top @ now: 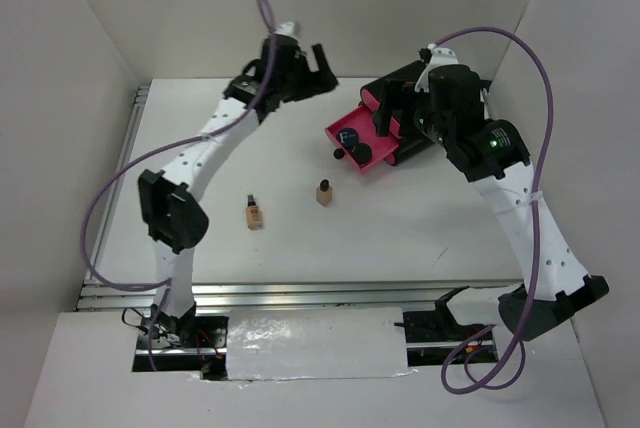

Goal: Organize the makeup

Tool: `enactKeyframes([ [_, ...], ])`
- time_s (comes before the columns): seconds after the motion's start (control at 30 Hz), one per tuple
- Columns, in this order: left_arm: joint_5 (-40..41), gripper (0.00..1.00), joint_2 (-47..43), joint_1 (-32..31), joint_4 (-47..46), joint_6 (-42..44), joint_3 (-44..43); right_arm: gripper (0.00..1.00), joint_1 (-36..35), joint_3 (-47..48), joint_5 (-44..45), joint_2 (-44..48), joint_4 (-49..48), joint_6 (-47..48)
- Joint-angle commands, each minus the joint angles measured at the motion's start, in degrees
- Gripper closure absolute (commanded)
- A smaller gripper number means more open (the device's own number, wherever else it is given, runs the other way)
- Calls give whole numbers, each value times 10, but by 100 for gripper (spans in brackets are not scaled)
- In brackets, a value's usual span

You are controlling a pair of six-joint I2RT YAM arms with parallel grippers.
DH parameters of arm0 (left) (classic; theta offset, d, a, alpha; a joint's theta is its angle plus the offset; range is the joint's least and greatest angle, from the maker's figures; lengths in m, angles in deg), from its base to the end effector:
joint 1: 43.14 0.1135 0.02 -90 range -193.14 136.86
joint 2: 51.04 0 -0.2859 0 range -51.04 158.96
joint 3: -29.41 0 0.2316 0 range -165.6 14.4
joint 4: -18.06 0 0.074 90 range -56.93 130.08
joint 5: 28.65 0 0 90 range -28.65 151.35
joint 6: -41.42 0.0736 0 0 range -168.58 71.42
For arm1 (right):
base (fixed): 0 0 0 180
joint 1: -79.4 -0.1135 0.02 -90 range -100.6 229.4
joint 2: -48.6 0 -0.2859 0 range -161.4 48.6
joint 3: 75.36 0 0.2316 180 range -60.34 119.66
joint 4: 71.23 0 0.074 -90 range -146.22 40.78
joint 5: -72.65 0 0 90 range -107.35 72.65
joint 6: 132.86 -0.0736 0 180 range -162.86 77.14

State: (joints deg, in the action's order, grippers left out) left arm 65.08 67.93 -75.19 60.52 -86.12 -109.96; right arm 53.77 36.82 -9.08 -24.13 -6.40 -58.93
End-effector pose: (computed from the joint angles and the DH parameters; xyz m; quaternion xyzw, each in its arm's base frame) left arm 0.4367 -0.2677 0.3890 -0.0579 0.8271 -0.2965 0.4740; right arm 0.2269 0.0971 0.4707 -0.0318 0.8432 0.1328 0.5199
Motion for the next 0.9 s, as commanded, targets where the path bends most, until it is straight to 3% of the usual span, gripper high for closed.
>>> enactKeyframes([
  [0.0,-28,3,-47,77,27,-107,86,1,-3,5,-15,-13,-38,-11],
  [0.1,-85,10,-57,82,12,-152,175,1,-2,21,-18,-22,-32,-13],
  [0.2,-105,42,-55,79,-15,-227,245,1,-2,12,-18,-18,-43,-20],
  [0.23,-101,58,-50,76,-9,-235,251,1,-3,5,-18,-13,-46,-24],
  [0.3,-84,71,-20,67,8,-240,236,1,-2,-3,-14,-7,-53,-26],
  [0.4,-102,77,34,60,26,-236,191,1,-2,-9,-9,1,-52,-26],
  [0.5,-136,77,85,51,21,-243,152,1,-2,-11,-9,7,-50,-26],
  [0.67,-197,71,152,39,-17,-264,124,1,-3,-7,-9,12,-44,-23],
  [0.87,-267,62,165,34,-155,-310,161,0,-1,1,0,16,-34,-11],
])
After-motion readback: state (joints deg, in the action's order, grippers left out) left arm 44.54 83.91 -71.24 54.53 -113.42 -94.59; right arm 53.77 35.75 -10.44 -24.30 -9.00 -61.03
